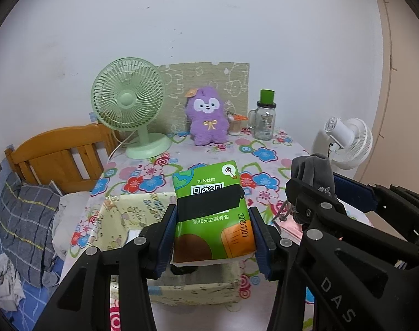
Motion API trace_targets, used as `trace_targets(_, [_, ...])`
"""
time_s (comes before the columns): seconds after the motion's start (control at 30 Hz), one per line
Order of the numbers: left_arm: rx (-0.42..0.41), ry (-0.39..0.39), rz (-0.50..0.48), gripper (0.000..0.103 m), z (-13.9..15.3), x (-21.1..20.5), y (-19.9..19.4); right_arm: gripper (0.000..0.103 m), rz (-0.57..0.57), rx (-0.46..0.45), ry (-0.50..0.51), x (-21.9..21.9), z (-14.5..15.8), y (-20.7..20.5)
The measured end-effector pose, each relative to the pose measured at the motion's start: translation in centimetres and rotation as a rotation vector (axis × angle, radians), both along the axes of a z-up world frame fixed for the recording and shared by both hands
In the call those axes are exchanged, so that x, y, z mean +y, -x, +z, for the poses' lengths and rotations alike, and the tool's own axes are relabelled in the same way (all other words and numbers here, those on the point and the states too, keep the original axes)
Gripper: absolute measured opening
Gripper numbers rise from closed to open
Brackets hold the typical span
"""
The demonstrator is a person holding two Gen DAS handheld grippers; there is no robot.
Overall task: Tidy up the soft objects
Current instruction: 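Lower the green pack into the box and open the left tool while the right tool releases the sock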
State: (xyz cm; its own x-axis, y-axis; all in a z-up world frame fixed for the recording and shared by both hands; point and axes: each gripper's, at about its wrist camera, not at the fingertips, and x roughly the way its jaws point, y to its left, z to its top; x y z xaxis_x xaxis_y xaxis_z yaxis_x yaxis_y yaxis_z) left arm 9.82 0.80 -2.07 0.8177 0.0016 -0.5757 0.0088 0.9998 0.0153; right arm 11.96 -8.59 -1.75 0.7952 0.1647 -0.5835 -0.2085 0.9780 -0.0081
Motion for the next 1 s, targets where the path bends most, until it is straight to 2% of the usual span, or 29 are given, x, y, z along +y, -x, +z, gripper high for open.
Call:
trace_targets(0.63, [0.024, -0.006, 0.045, 0.053, -1.1, 4.8, -1.4, 0.04, 0.088, 0.05, -0.03, 5.3, -1.3, -1.9])
trace_targets(1.0, [0.073, -0.024, 0.073, 0.054, -3.2, 7.6, -2.6, 0.04, 0.141, 0.086, -0.03, 8.0, -3.1, -3.3])
